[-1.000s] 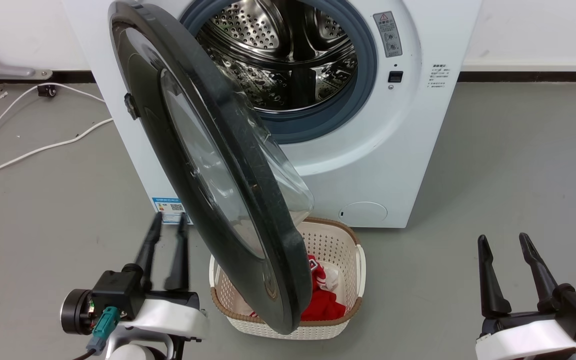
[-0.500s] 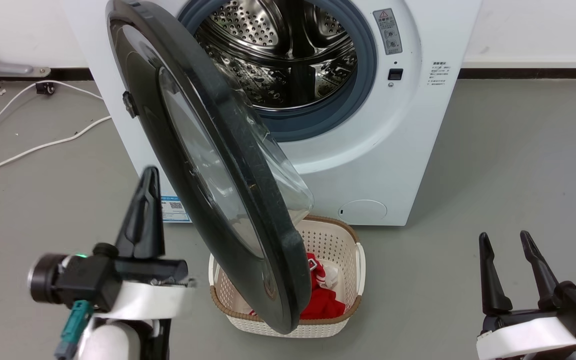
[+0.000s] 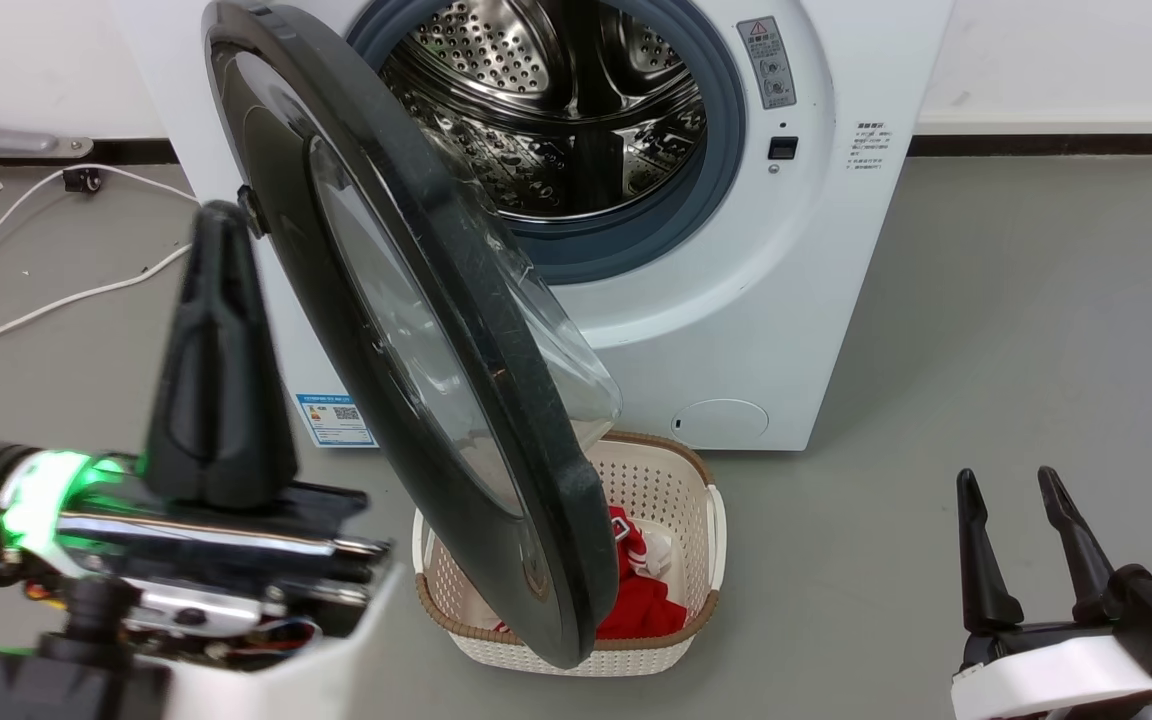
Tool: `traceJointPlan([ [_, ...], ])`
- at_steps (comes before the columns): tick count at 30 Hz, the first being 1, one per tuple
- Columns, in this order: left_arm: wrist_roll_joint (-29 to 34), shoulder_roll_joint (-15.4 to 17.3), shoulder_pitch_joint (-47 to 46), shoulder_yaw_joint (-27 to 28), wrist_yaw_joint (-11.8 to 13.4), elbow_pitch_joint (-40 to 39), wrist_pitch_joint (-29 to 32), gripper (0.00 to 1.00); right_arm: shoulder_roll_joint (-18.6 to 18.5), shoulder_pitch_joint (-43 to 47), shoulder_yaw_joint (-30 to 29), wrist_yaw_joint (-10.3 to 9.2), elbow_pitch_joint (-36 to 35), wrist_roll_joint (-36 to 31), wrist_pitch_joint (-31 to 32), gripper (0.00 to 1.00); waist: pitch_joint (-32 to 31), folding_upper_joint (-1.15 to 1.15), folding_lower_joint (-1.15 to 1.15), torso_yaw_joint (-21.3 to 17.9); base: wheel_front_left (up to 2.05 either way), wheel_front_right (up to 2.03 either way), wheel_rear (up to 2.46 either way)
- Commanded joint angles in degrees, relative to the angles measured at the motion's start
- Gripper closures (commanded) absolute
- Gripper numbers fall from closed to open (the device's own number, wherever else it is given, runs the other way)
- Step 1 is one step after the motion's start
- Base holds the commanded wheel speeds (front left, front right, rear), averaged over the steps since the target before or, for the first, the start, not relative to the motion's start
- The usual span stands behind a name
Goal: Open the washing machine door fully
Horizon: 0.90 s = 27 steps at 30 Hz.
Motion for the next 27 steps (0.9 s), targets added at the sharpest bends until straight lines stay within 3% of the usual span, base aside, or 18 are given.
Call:
traceJointPlan([
  [1, -0.43, 0.06, -0.35, -0.78, -0.30, -0.33, -0.02, 1.00, 0.15, -0.27, 0.07, -0.02, 0.11, 0.25, -0.09, 0.00, -0.01, 0.00, 0.00, 0.03, 0.00, 0.00, 0.00],
  [7, -2.54, 0.21, 2.42, -10.01, -2.40, 1.86, -0.02, 1.00, 0.15, -0.26, 0.26, -0.02, 0.33, 0.60, -0.12, 0.00, -0.18, 0.00, 0.00, 0.10, 0.00, 0.00, 0.00],
  [16, -6.90, 3.78, 8.22, -23.32, -3.65, 15.81, -0.04, 1.00, 0.14, 0.18, 0.36, -0.03, 0.67, 0.79, 0.30, 0.00, -0.28, 0.00, 0.00, 0.47, 0.00, 0.00, 0.00],
  [22, -9.58, 4.86, 8.43, -28.59, -3.71, 25.15, 0.61, 1.00, 0.14, 0.14, 0.15, -0.02, 0.81, 0.70, 0.67, 0.00, -0.24, 0.00, 0.00, 0.50, 0.00, 0.00, 0.00],
  [27, -10.76, 3.98, 5.85, -29.56, -3.60, 31.66, 1.09, 1.00, 0.14, -0.13, 0.50, -0.02, 0.65, 0.97, 0.91, 0.00, -0.01, 0.00, 0.00, 0.21, 0.00, 0.00, 0.00],
])
